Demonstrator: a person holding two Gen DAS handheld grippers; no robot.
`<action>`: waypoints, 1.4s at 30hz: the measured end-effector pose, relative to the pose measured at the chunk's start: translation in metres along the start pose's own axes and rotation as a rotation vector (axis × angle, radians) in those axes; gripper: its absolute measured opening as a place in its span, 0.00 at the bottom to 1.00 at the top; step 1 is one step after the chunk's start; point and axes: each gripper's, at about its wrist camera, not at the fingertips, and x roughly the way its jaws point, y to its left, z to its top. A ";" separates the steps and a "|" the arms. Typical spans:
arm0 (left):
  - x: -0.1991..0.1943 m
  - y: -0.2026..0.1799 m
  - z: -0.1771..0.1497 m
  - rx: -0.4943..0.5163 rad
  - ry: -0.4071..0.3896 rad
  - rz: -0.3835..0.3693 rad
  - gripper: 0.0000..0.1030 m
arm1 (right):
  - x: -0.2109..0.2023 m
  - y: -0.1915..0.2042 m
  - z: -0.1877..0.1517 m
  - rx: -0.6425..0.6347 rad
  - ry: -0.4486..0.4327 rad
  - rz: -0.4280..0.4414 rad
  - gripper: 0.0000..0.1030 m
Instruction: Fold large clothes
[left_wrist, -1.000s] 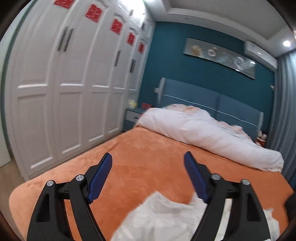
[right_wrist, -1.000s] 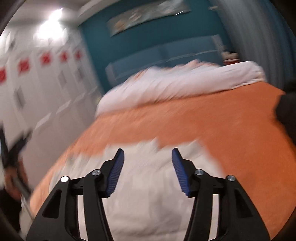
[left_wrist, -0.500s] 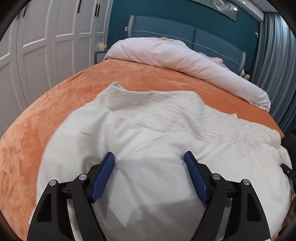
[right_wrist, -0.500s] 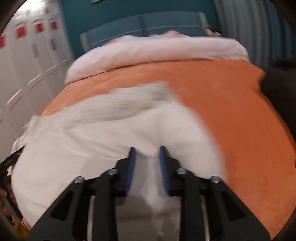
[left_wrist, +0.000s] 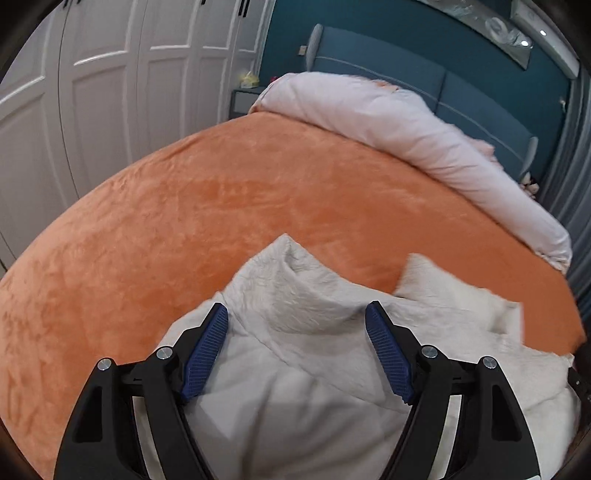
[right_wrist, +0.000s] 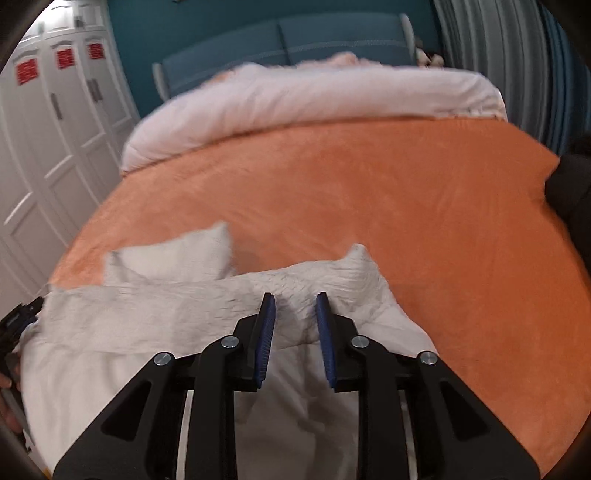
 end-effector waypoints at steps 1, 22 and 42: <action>0.008 0.001 -0.003 0.004 0.007 0.012 0.73 | 0.008 -0.008 -0.003 0.026 0.010 -0.003 0.19; 0.034 0.036 -0.024 -0.119 0.009 -0.002 0.87 | -0.018 0.040 0.018 -0.020 -0.108 0.118 0.17; 0.028 0.069 -0.055 -0.265 0.011 -0.117 0.95 | 0.145 0.213 0.028 -0.130 0.172 0.155 0.00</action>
